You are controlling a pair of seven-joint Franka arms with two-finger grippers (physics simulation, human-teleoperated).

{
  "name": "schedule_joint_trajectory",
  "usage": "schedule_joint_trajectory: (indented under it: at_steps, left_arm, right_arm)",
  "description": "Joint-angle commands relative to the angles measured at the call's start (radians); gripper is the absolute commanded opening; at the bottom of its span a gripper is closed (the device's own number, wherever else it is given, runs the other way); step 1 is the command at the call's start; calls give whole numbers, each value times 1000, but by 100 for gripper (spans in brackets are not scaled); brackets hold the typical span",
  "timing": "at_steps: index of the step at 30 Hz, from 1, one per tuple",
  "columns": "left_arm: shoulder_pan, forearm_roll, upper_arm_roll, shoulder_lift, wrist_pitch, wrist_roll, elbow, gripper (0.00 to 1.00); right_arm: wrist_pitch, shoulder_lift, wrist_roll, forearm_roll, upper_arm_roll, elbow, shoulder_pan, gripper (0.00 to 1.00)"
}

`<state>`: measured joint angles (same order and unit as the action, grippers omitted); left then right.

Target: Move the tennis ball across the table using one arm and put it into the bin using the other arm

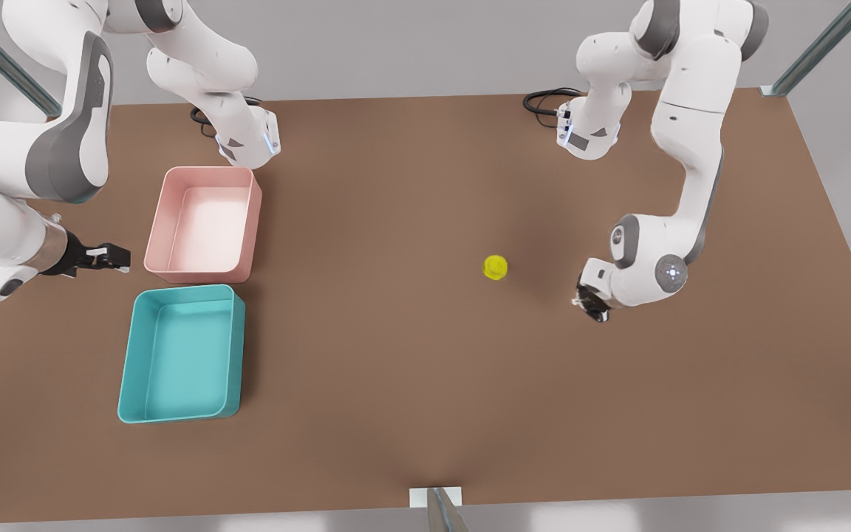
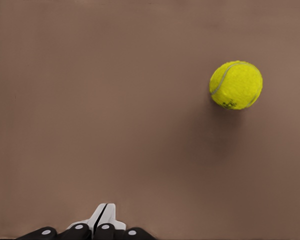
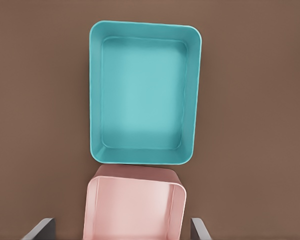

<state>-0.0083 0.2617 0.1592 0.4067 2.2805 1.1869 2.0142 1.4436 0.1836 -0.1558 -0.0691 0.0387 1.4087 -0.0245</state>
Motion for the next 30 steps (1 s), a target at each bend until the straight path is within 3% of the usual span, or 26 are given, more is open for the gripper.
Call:
schedule_joint_trajectory:
  at_steps: [1, 2, 4, 5, 6, 8, 9, 11, 13, 17, 24, 27, 30]
  left_arm:
    - [16, 85, 2, -2, -116, -943, -25, 21]
    - [13, -44, 2, -6, -229, -972, -90, 21]
    - [7, -271, 3, -8, -643, -1081, -386, 21]
    - [-36, -372, 2, -8, -893, -1177, -580, 32]
    - [-84, -418, 2, -8, -1018, -1371, -728, 45]
    - [-130, -420, -1, -5, -1263, -1386, -988, 45]
    - [-131, -420, 2, -22, -1270, -1411, -988, 100]
    - [-107, -375, -3, -75, -1244, -1547, -982, 100]
    - [-125, -230, -109, -180, -1101, -1673, -825, 100]
    - [-119, -230, -104, -167, -1155, -1670, -833, 100]
    - [-101, -234, -106, -166, -1153, -1618, -828, 100]
    - [-101, -234, -106, -164, -1153, -1616, -828, 100]
    - [-101, -234, -106, -164, -1153, -1616, -827, 100]
  right_arm:
    - [0, -1, -2, 2, 0, 0, 0, 100]
    - [0, -1, -2, 2, 0, 0, 0, 100]
    - [0, -1, -2, 3, 0, 0, 0, 100]
    - [0, 0, -2, 3, 0, 0, 0, 100]
    - [0, 0, -2, 3, 0, 0, 0, 100]
    - [0, 4, -1, 3, 0, 0, 0, 100]
    - [0, 4, -1, 3, 0, 0, 0, 100]
    - [0, 5, -2, 9, 0, 0, -2, 100]
    - [1, 5, -2, 12, 0, 0, -2, 100]
    - [76, 68, -2, 98, 1, 0, -3, 100]
    - [575, 516, 1130, 216, -3, -135, 477, 100]
    - [784, 551, 1280, 215, -2, -42, 581, 100]
    - [811, 553, 1263, 201, -2, -5, 598, 100]
